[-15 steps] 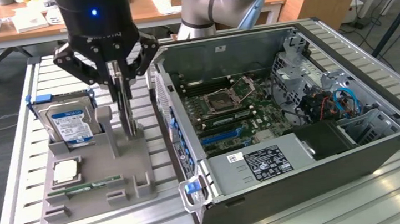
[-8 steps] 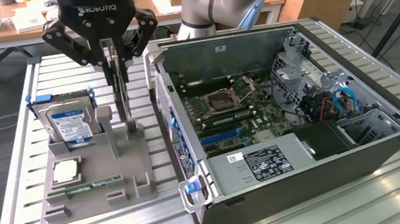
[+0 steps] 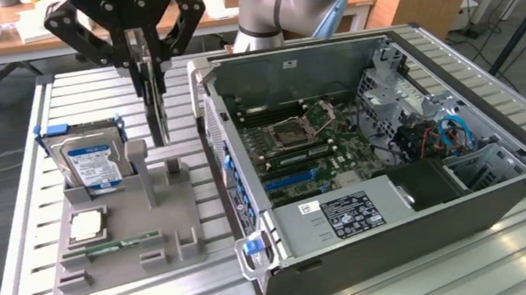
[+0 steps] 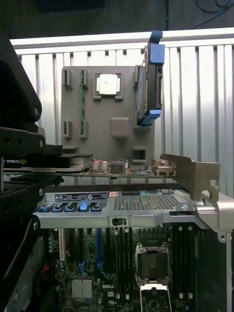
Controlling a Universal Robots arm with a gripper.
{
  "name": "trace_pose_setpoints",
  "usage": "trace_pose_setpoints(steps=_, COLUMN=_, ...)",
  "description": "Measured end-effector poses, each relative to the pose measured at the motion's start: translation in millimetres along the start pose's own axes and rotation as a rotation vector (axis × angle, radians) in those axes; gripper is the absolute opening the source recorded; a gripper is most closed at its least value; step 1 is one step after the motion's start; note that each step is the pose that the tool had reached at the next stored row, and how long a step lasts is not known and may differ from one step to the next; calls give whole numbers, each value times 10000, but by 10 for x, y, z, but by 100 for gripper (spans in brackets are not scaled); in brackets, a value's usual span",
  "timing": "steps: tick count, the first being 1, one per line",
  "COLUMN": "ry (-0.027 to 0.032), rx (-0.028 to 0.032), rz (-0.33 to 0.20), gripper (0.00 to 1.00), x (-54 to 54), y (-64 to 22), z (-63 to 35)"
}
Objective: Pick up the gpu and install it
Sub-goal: 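Pick up the gpu and move the gpu toward the slot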
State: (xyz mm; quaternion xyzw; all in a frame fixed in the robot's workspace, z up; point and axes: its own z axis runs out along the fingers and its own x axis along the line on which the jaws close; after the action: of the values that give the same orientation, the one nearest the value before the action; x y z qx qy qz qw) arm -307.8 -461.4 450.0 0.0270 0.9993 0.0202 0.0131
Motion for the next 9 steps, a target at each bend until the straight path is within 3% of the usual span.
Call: trace_pose_setpoints(steps=9, ry=1, rx=0, rz=0, gripper=26, x=-45, y=4, z=-30)
